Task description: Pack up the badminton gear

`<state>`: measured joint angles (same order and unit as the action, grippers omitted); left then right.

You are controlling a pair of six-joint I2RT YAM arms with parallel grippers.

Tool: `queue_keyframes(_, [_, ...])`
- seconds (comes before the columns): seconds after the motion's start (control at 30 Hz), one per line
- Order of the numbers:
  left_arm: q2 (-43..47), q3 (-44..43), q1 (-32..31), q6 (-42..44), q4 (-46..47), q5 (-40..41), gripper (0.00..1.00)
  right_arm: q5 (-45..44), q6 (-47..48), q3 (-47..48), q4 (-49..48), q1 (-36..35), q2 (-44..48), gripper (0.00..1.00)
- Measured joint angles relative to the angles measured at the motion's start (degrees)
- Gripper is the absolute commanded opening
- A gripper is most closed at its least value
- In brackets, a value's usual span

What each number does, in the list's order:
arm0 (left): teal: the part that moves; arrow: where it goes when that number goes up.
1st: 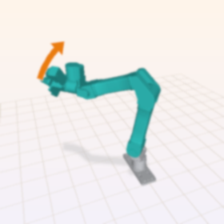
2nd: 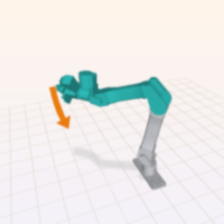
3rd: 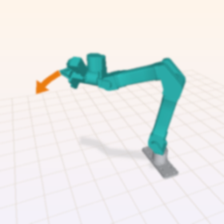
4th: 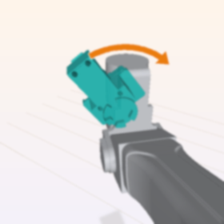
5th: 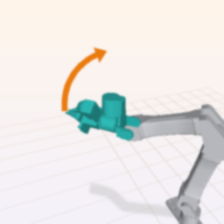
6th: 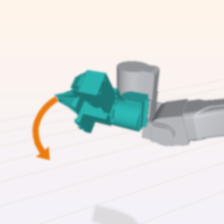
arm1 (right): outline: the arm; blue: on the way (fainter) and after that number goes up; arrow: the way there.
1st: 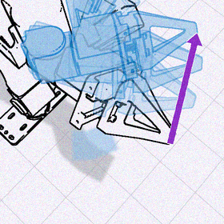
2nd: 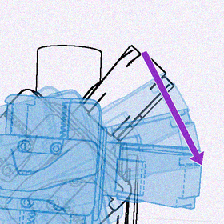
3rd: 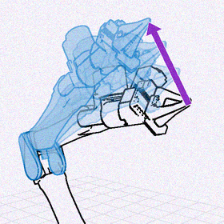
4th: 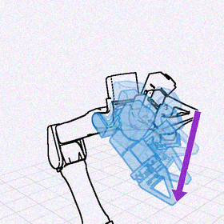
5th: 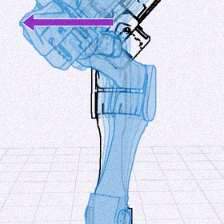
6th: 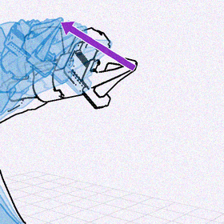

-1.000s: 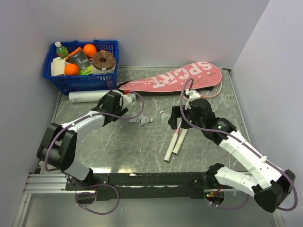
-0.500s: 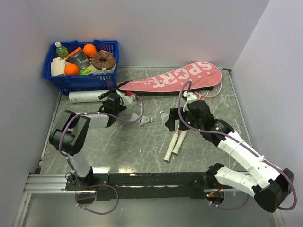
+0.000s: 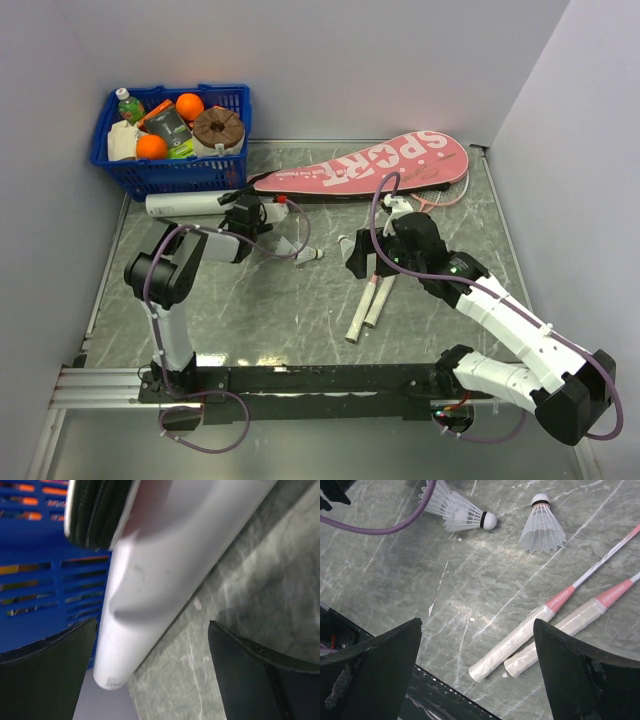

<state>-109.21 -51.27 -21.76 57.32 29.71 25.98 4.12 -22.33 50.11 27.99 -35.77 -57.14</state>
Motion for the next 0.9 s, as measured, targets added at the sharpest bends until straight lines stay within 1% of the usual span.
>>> queue_keyframes(0.1, [-1.6, -1.2, 0.0, 0.1, 0.1, -0.3, 1.0, 0.0, -0.3, 0.0, -0.3, 0.0, 0.0, 1.0])
queue_keyframes(0.13, [-2.1, -1.5, 0.0, 0.3, 0.6, -0.2, 0.95, 0.0, -0.3, 0.0, -0.4, 0.0, -0.1, 1.0])
queue_keyframes(0.2, [-2.9, -2.4, 0.0, 0.3, 1.2, -0.2, 0.92, 0.0, -0.4, 0.0, -0.5, 0.0, -0.1, 1.0])
queue_keyframes(0.3, [-4.4, -3.9, 0.2, 0.0, 1.4, -0.2, 0.83, 0.0, -0.4, -0.7, -1.1, -0.1, -0.1, 1.0])
queue_keyframes(0.33, [-4.8, -4.2, 0.2, -0.1, 1.5, -0.3, 0.77, 0.0, -0.4, -0.9, -1.0, -0.1, -0.2, 1.0])
queue_keyframes(0.4, [-5.6, -4.5, 0.3, 0.0, 2.0, -0.1, 0.69, 0.0, -0.4, -1.0, -1.0, -0.1, -0.4, 1.0])
queue_keyframes(0.43, [-5.8, -4.7, 0.3, 0.0, 2.5, 0.3, 0.58, 0.0, -0.5, -1.0, -1.0, -0.1, -0.4, 1.0])
queue_keyframes(0.5, [-5.8, -4.9, 0.3, -0.3, 2.1, 0.6, 0.45, 0.0, -0.6, -1.0, -1.0, -0.1, -0.4, 1.0])
queue_keyframes(0.53, [-5.8, -4.9, 0.2, -0.2, 1.8, 1.0, 0.36, 0.0, -0.6, -1.0, -1.1, -0.1, -0.4, 1.0])
queue_keyframes(0.6, [-5.7, -4.9, -0.1, 0.2, 1.3, 1.8, 0.29, 0.0, -0.6, -1.0, -1.2, -0.1, -0.5, 1.0])
queue_keyframes(0.67, [-4.7, -4.8, -1.0, 0.1, 1.1, 3.5, 0.2, 0.1, -0.8, -1.0, -1.4, -0.1, -0.8, 1.0])
queue_keyframes(0.7, [-4.0, -4.8, -1.2, -1.0, 1.3, 3.0, 0.14, 0.1, -0.8, -1.0, -1.4, -0.1, -0.9, 1.0])
queue_keyframes(0.8, [-3.5, -4.6, -1.1, -2.6, 1.1, 3.0, 0.12, 0.2, -0.8, -1.0, -1.4, -0.1, -1.1, 1.0])
queue_keyframes(0.87, [-2.8, -4.2, -1.0, -4.2, -0.2, 2.9, 0.09, 0.4, -0.8, -1.0, -1.4, -0.1, -1.1, 1.0])
queue_keyframes(0.9, [-2.3, -4.0, -1.0, -5.1, -1.5, 2.8, 0.09, 0.5, -0.9, -1.0, -1.4, -0.1, -1.1, 1.0])
